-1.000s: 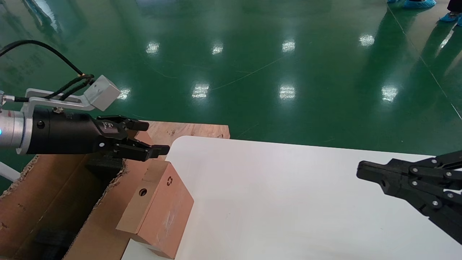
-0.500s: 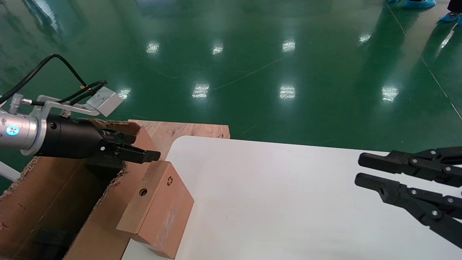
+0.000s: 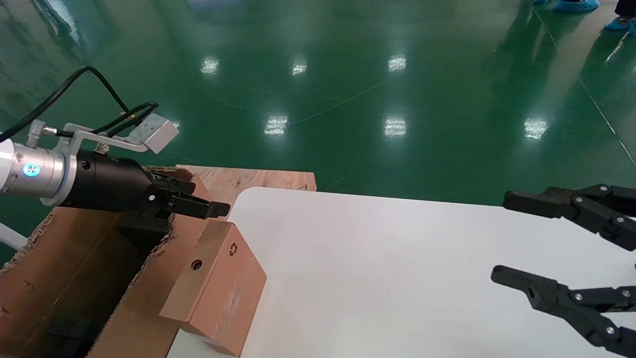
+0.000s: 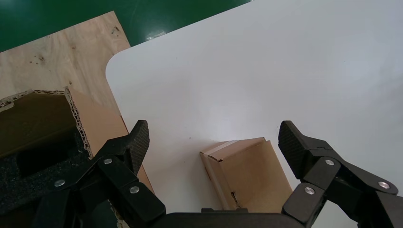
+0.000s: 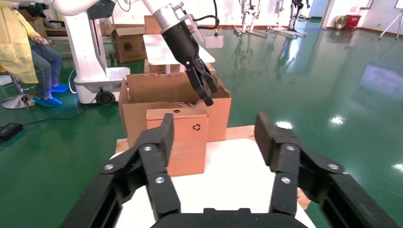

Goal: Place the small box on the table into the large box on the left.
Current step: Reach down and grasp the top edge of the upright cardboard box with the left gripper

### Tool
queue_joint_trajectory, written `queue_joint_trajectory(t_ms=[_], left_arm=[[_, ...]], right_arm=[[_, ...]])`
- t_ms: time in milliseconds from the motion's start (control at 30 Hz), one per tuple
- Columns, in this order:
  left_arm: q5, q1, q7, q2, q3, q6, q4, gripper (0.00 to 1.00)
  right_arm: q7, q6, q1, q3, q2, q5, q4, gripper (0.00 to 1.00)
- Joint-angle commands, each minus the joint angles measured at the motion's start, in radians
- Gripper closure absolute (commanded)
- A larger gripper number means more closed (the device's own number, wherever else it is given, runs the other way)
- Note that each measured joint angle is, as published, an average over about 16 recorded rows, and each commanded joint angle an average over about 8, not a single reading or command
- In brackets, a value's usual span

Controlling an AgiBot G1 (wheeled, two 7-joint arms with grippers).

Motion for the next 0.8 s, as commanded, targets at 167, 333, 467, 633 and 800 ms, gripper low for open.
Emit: queue_joint_trajectory(t_ms=[167, 333, 467, 633, 800], left_arm=[[0.005, -0.011, 0.000, 0.008, 0.003, 0.009, 0.006, 0.00], [0.044, -0.062, -0.036, 0.044, 0.018, 0.044, 0.019, 0.00], [0.079, -0.118, -0.085, 0.078, 0.034, 0.082, 0.028, 0.00], [0.087, -0.172, -0.128, 0.097, 0.056, 0.117, 0.033, 0.00], [0.069, -0.201, -0.156, 0.098, 0.103, 0.130, 0.023, 0.00]], right_arm=[[0.000, 0.000, 0.000, 0.000, 0.000, 0.000, 0.000, 0.00], [0.000, 0.000, 0.000, 0.000, 0.000, 0.000, 0.000, 0.00], [0.000, 0.000, 0.000, 0.000, 0.000, 0.000, 0.000, 0.00], [0.000, 0.000, 0.000, 0.000, 0.000, 0.000, 0.000, 0.00], [0.000, 0.000, 0.000, 0.000, 0.000, 0.000, 0.000, 0.00]])
